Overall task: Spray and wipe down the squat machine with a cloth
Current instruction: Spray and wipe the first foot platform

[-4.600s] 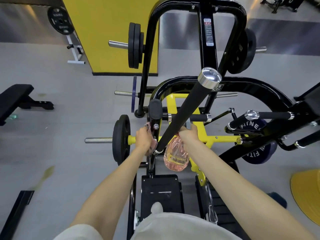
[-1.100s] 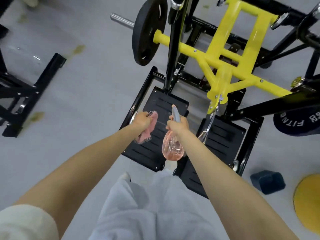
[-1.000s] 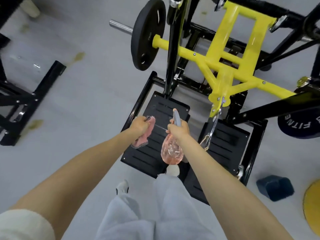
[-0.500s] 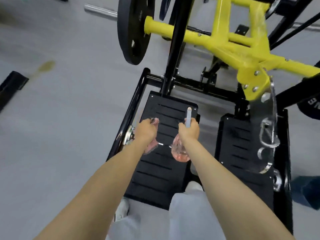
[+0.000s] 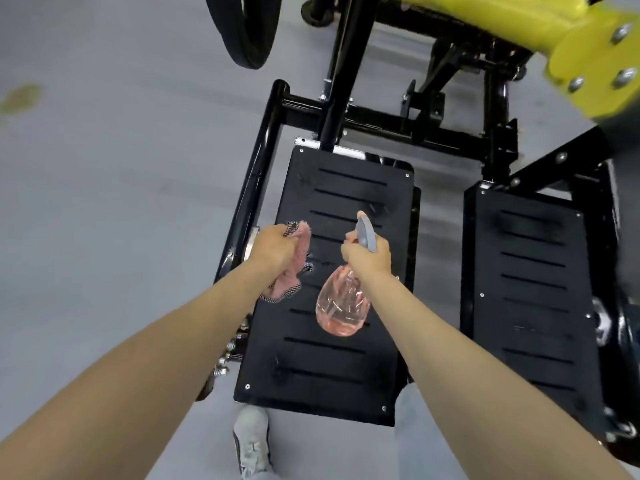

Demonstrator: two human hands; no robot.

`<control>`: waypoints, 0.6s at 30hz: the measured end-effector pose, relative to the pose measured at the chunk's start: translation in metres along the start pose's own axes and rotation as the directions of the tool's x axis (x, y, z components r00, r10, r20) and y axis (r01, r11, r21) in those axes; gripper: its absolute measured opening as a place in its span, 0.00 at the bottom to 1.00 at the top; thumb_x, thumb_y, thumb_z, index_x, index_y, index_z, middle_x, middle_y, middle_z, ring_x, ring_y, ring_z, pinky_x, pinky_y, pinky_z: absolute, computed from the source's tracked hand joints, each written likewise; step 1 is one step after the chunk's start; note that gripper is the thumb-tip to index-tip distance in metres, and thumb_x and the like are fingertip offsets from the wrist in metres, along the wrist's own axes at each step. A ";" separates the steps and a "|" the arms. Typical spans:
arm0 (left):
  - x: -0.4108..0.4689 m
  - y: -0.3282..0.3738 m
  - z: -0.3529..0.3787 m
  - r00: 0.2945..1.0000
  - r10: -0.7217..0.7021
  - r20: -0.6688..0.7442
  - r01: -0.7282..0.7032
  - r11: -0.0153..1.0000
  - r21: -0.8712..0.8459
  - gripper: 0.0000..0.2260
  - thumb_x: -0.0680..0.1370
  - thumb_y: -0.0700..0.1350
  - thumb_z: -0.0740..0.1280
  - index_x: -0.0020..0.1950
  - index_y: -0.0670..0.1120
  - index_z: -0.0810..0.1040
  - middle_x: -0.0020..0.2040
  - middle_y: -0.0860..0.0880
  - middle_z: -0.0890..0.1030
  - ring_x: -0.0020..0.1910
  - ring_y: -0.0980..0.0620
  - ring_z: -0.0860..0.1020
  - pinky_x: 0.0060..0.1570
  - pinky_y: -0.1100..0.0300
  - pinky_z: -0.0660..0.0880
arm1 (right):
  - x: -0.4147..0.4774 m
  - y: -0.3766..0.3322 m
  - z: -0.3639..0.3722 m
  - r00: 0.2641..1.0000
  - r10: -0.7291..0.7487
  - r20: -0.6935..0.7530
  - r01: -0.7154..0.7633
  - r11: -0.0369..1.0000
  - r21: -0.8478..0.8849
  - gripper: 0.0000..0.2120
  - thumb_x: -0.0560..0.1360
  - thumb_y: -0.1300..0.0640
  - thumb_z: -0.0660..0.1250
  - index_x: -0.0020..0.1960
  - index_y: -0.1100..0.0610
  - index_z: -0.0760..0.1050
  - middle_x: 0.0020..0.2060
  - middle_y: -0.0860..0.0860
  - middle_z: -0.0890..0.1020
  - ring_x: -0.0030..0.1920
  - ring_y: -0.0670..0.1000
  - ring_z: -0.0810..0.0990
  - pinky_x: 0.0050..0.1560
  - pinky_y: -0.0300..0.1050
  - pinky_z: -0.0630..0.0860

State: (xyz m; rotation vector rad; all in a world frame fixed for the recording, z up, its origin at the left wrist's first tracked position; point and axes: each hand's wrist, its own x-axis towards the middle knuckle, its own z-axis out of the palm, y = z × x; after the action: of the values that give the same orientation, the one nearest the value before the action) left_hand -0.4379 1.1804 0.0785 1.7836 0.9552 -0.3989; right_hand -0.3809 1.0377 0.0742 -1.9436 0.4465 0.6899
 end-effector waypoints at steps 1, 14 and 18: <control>0.005 -0.006 0.004 1.000 -0.006 0.001 0.006 1.000 0.011 0.08 0.82 0.44 0.59 0.53 0.42 0.76 0.49 0.44 0.79 0.48 0.45 0.78 0.49 0.55 0.76 | 0.004 -0.002 0.004 1.000 -0.007 0.030 0.006 1.000 0.020 0.15 0.71 0.69 0.62 0.43 0.48 0.73 0.37 0.49 0.76 0.34 0.49 0.72 0.37 0.41 0.71; 0.042 -0.032 0.014 0.982 -0.164 0.089 0.163 0.986 0.016 0.19 0.82 0.44 0.58 0.72 0.41 0.67 0.70 0.41 0.71 0.65 0.39 0.73 0.62 0.45 0.74 | 0.049 0.003 0.032 0.989 0.085 -0.121 -0.118 0.949 -0.294 0.02 0.73 0.60 0.60 0.45 0.57 0.67 0.38 0.50 0.73 0.44 0.55 0.78 0.47 0.50 0.77; 0.051 -0.034 0.018 0.980 -0.180 0.084 0.179 0.984 0.013 0.19 0.82 0.44 0.59 0.73 0.40 0.65 0.71 0.40 0.69 0.66 0.39 0.71 0.63 0.44 0.72 | 0.056 0.012 0.027 0.982 0.090 -0.164 -0.135 0.947 -0.291 0.04 0.71 0.61 0.60 0.39 0.55 0.67 0.35 0.50 0.73 0.37 0.52 0.75 0.42 0.49 0.76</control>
State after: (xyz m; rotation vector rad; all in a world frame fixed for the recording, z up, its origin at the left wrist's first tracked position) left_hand -0.4287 1.1906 0.0165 1.6765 1.0591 -0.5871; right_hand -0.3521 1.0555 0.0206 -2.2830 0.5757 0.7216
